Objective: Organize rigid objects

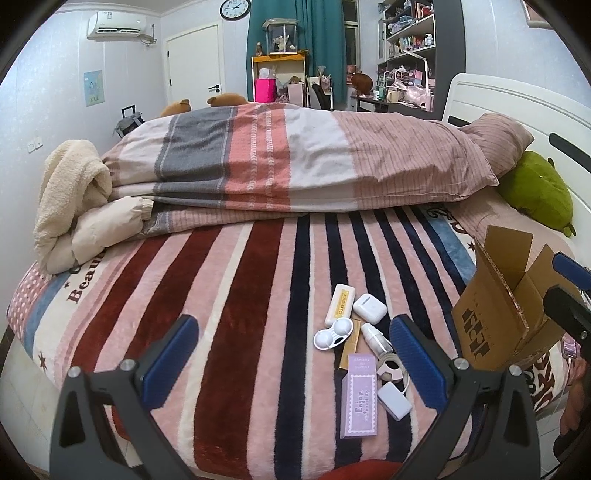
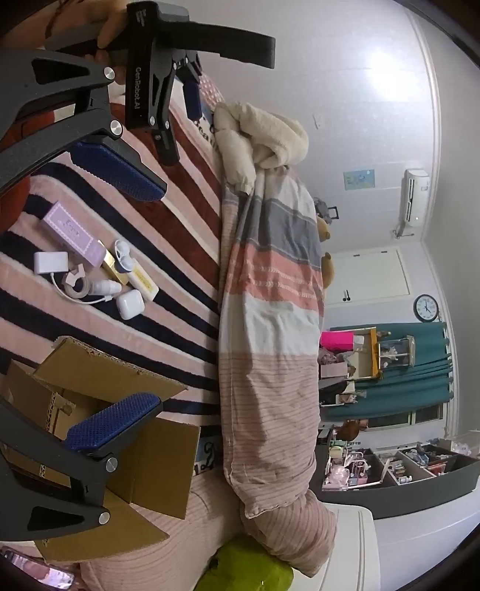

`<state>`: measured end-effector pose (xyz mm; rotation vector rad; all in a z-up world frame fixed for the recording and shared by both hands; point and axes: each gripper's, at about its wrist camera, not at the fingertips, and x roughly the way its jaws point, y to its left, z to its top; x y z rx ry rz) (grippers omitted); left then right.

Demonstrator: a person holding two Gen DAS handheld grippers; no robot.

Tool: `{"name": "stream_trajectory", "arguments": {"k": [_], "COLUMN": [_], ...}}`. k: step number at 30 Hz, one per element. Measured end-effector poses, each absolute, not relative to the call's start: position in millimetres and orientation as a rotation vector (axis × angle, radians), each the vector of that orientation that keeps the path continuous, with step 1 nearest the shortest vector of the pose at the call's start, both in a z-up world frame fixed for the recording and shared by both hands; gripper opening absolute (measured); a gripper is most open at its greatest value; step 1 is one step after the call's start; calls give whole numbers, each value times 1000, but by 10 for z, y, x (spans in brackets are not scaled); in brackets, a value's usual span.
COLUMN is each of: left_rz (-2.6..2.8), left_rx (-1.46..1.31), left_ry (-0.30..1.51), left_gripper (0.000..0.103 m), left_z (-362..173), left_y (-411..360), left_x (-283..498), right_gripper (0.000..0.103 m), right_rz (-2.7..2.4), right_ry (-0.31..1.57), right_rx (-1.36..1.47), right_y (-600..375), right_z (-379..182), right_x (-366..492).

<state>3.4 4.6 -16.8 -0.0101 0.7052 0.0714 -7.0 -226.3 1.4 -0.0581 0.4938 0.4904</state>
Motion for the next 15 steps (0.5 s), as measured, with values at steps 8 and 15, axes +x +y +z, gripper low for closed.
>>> {"name": "stream_trajectory", "arguments": {"k": [8,15], "left_rz": [57,48], "left_rx": [-17,-15], "left_ry": [706,695], "left_gripper": [103,103], "left_z": [-163,-125], "left_y": [43,13], "left_x": [31,-6], "right_gripper": [103,103], "right_rz": [493,491], "right_ry": [494,489], "right_rx": [-60,-66], "right_y": [-2278,-2290], "right_z": [5,-29], "right_x": [-61,51]}}
